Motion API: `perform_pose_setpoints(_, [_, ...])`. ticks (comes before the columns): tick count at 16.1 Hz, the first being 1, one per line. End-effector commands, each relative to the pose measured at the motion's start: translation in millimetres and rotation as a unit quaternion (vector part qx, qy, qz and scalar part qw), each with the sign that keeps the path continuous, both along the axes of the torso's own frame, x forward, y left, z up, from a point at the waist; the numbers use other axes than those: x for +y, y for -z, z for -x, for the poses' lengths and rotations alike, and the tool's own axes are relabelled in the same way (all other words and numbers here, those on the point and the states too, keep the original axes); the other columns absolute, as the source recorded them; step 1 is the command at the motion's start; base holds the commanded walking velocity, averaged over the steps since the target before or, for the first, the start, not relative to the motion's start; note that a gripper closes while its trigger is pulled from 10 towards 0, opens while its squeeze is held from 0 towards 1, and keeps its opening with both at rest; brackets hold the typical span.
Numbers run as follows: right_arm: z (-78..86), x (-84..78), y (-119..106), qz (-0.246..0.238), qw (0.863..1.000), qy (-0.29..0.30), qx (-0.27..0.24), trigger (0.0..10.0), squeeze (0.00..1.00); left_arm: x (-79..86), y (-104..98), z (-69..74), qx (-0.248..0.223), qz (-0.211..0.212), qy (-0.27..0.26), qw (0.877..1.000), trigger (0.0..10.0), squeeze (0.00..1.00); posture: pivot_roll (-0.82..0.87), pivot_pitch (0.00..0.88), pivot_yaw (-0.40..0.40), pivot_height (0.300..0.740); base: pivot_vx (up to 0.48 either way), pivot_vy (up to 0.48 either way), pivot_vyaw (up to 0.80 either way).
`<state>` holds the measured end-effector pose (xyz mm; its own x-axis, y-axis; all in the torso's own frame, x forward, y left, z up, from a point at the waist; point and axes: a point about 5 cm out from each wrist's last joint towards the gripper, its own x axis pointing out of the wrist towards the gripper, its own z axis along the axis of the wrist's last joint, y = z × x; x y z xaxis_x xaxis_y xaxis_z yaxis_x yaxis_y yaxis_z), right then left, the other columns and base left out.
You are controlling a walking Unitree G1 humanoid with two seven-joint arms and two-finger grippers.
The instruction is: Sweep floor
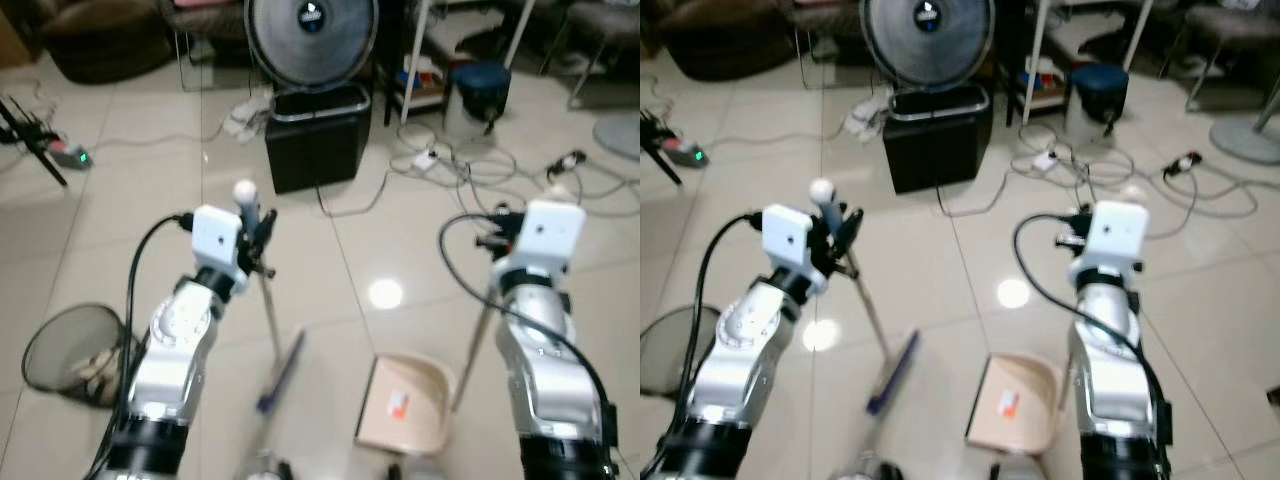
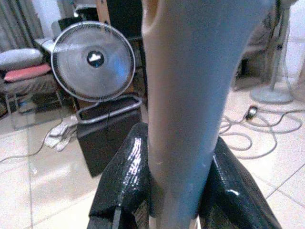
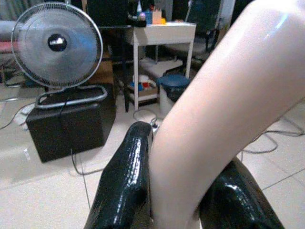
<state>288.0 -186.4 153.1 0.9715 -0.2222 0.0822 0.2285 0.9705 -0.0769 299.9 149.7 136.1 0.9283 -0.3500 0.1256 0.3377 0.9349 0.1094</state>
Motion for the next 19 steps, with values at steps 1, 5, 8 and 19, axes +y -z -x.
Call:
perform_pose_setpoints(1, [0.5, -6.2, -8.5, 0.019, 1.000, 0.007, -0.016, 10.0, 0.00, -1.2, -7.7, -1.2, -0.015, -0.002, 0.001, 1.000, 10.0, 0.00, -0.08, 0.127, 0.075, 0.740, 0.000, -0.420, 0.00])
perform_pose_setpoints(5, [1.7, -7.6, -7.8, 0.018, 1.000, 0.010, -0.014, 10.0, 0.00, -1.5, -7.6, -1.4, -0.015, -0.002, 0.001, 1.000, 10.0, 0.00, -0.08, 0.127, 0.075, 0.740, 0.000, -0.420, 0.00])
perform_pose_setpoints(8, [1.3, -6.8, -6.7, 0.019, 1.000, 0.008, -0.013, 10.0, 0.00, -2.0, -7.5, -1.7, -0.014, -0.003, 0.000, 1.000, 10.0, 0.00, -0.08, 0.125, 0.076, 0.740, 0.000, -0.423, 0.00])
perform_pose_setpoints(19, [2.3, -6.1, -2.5, 0.019, 1.000, 0.007, -0.007, 10.0, 0.00, 3.5, -6.7, -7.5, 0.008, 0.016, -0.030, 0.999, 10.0, 0.00, -0.08, 0.128, 0.078, 0.740, 0.000, 0.020, 0.00])
